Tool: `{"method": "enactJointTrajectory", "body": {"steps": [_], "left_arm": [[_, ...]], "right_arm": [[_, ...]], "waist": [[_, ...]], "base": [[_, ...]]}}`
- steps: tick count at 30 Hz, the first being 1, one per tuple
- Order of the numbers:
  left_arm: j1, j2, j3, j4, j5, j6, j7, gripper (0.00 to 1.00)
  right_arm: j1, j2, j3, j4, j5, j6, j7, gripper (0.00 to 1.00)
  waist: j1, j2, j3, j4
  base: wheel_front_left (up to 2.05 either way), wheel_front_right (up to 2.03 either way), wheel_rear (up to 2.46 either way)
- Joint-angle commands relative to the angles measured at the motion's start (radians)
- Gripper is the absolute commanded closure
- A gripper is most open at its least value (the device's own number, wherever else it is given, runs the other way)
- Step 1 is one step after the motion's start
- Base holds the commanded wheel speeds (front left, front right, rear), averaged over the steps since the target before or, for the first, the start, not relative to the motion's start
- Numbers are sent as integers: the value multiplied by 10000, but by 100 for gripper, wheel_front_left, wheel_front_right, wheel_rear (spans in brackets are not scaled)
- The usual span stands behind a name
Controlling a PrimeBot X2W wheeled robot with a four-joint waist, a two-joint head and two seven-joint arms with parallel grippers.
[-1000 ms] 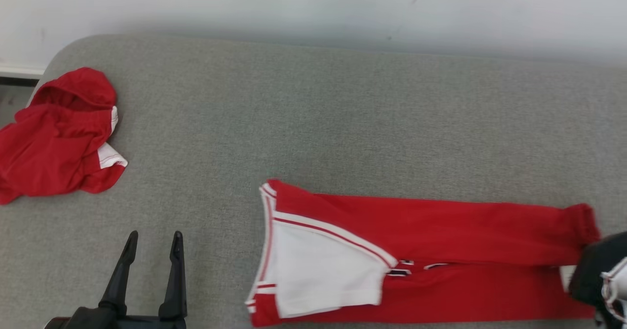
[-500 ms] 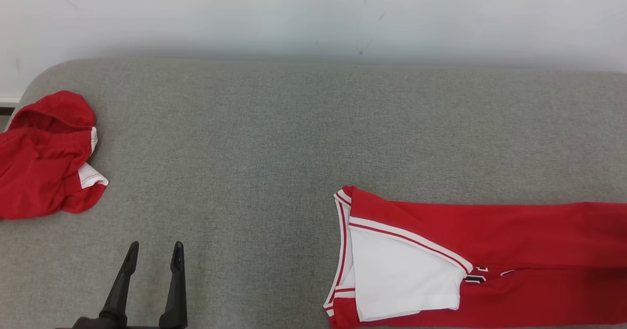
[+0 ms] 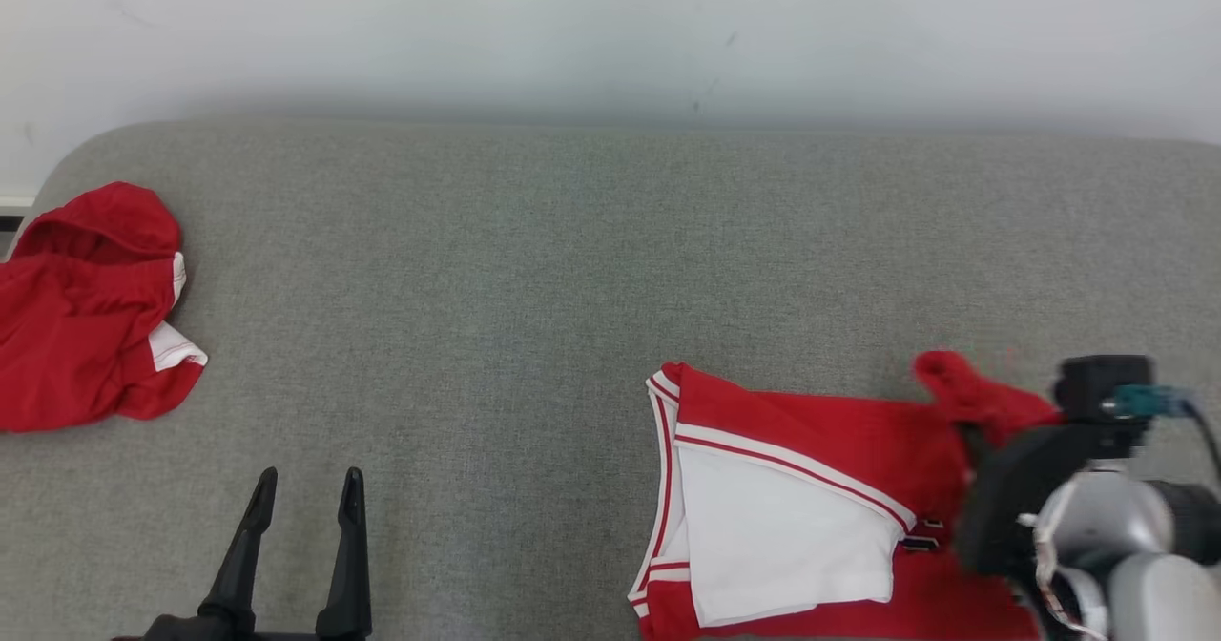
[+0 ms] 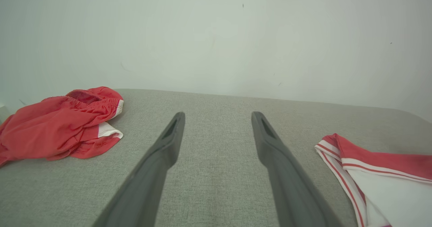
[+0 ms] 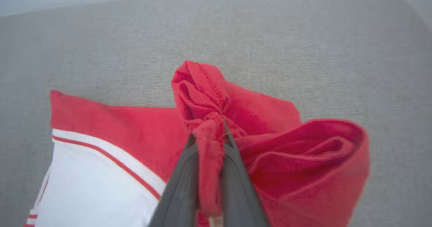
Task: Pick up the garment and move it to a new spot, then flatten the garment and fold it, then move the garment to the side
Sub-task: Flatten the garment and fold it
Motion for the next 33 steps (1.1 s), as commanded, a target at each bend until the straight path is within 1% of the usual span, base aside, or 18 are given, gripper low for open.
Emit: {"method": "enactJointTrajectory", "body": {"steps": [1,6,11,17,25,26,27,30,33], "left_arm": [[-115,-29,-37,26,-35,22,5,0],[-234,-62,-77,152,-100,40,-23,0],[-335,-51,-97,227,-138,53,-54,0],[-454,-95,-170,336,-150,74,-84,0],[-419,-129,-253,430,-152,65,-119,0],[-416,-138,-265,443,-148,64,-128,0],[-406,-142,-277,459,-147,63,-120,0],[-342,-141,-272,466,-166,66,-148,0],[-257,-130,-241,467,-172,77,-166,0]], "right_arm": [[11,25,466,108,313,-25,-101,100],[-264,28,1988,526,935,-25,-459,100],[-583,27,2818,1259,1169,-25,-849,100],[-1013,27,3457,2227,1464,-25,-1187,100],[-1486,26,3793,3262,1655,-23,-1728,100],[-1532,28,3890,3376,1702,-23,-1761,83],[-1556,40,4001,3480,1813,-22,-1797,0],[-1710,26,4222,3546,2530,-22,-1927,0],[-1748,28,4317,3194,3385,-22,-2096,0]], "waist": [[0,0,71,87],[0,0,141,245],[0,0,179,374],[0,0,214,531],[0,0,217,674],[0,0,211,694],[0,0,201,713],[0,0,176,741],[0,0,135,742]], "base": [[0,0,0],[0,0,0],[0,0,0],[0,0,0],[0,0,0],[0,0,0],[0,0,0],[0,0,0],[0,0,0]]}}
